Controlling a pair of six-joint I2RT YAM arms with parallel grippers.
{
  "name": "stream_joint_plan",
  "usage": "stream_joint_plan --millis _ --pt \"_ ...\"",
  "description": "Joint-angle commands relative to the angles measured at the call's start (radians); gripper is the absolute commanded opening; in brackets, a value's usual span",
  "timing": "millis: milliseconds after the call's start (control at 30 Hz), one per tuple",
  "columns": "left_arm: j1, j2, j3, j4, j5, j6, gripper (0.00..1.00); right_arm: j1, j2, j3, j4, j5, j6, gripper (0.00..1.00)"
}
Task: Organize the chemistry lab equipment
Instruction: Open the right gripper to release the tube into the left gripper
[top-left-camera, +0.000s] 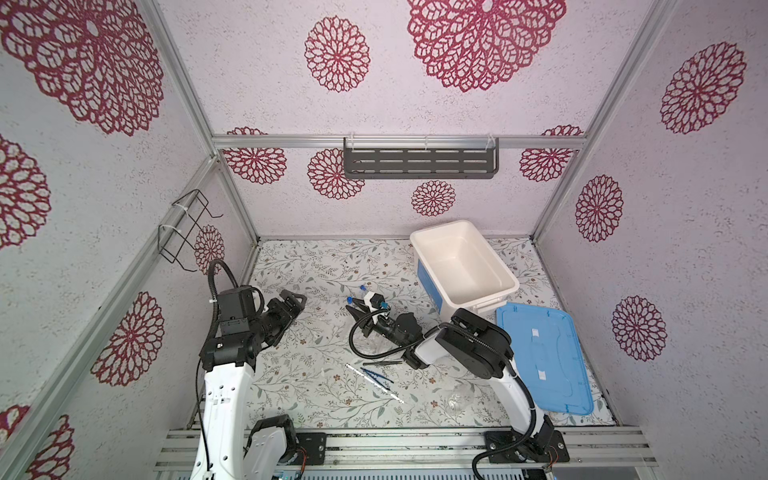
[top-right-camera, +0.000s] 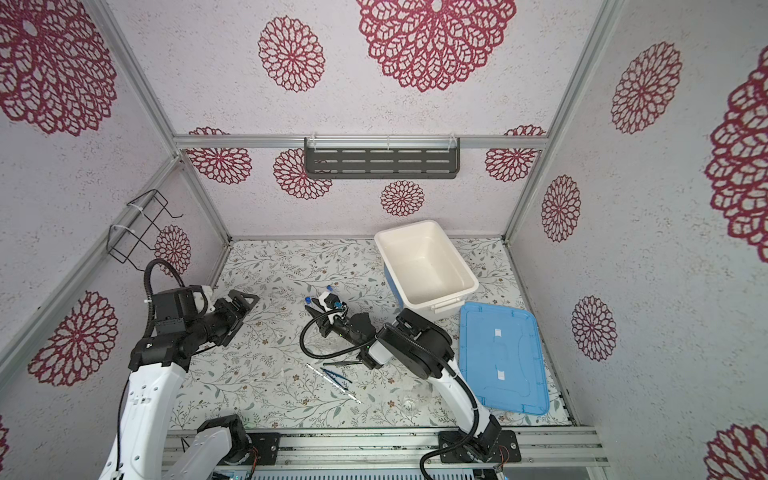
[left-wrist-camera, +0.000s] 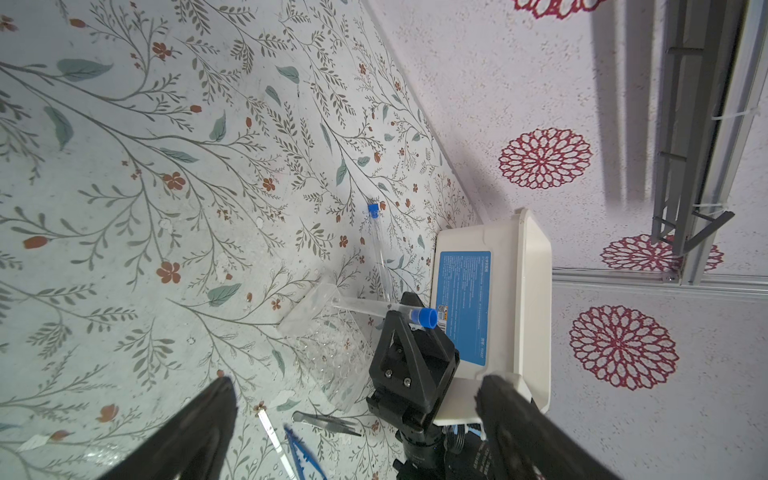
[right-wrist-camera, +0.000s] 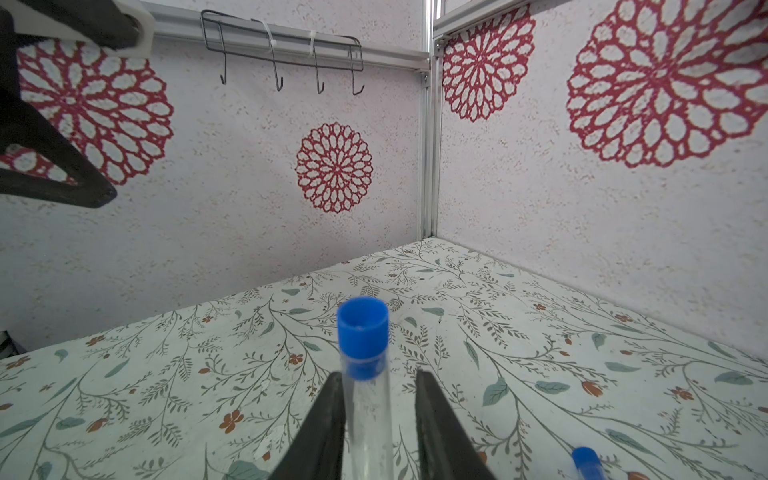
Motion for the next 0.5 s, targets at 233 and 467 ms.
stream_joint_plan --millis 233,467 --pt "-0.020 -0.006 -0.057 0.159 0.131 -0.016 0.96 0.002 -0.244 -0.074 -0.031 -0.039 -0.015 0.52" --pt "-0.210 0.084 -0.012 0.163 0.021 0.039 0.95 -0.011 -0.503 -0.158 -0.281 -0.028 0.032 0.59"
